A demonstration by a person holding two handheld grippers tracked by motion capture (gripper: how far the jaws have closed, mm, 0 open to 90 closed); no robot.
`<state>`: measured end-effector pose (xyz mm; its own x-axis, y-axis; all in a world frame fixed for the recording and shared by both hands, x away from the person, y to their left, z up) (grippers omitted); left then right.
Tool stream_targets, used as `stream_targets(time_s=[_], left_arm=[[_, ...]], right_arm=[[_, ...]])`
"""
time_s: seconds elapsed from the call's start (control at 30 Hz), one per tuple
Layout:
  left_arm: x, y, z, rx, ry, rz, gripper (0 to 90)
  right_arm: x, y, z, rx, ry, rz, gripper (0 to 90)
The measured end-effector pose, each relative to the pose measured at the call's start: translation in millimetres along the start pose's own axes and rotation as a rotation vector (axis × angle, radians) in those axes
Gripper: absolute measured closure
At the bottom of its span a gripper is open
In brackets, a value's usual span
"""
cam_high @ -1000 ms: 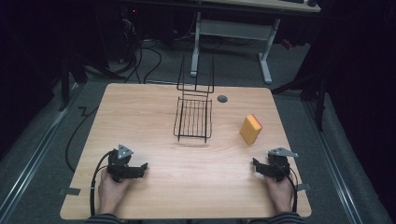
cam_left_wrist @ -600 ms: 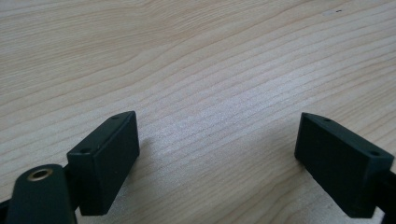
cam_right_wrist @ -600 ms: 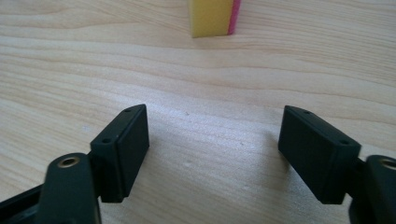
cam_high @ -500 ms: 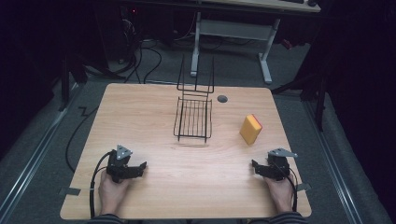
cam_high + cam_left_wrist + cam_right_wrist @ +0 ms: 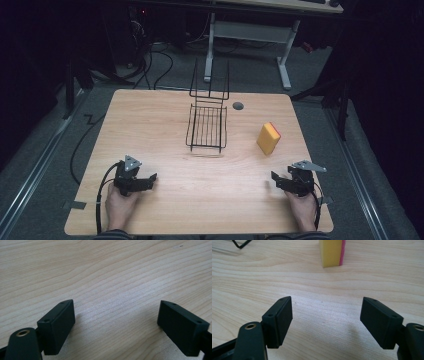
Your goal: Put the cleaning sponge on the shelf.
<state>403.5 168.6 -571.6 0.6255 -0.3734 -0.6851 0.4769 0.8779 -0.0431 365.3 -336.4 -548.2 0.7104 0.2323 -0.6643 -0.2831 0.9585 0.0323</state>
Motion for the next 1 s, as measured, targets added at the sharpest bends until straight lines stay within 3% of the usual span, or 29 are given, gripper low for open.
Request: stream_targets(time_s=[0.33,1.0], left_arm=[[0.0,0.0,0.0,0.000,0.000,0.000,15.2],[-0.1,0.2,0.0,0.002,0.000,0.001,15.2]], right_arm=[[-12.3,7.2,13.3,0.002,-0.069,0.012,26.4],[-19.8,13.7,46.3,-0.030,-0.118,0.016,27.0]])
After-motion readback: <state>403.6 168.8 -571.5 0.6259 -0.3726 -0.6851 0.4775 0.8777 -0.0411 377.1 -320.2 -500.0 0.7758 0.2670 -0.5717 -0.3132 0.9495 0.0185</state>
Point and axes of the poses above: each handheld gripper's, and its own axes: x roughly forward along the jaws, z roughly out of its top, y roughly to its left, the point moved 5 cm from there along x, roughly forward along the jaws, and after that the axes turned 2 degrees about -x, right-handed, at the moved point
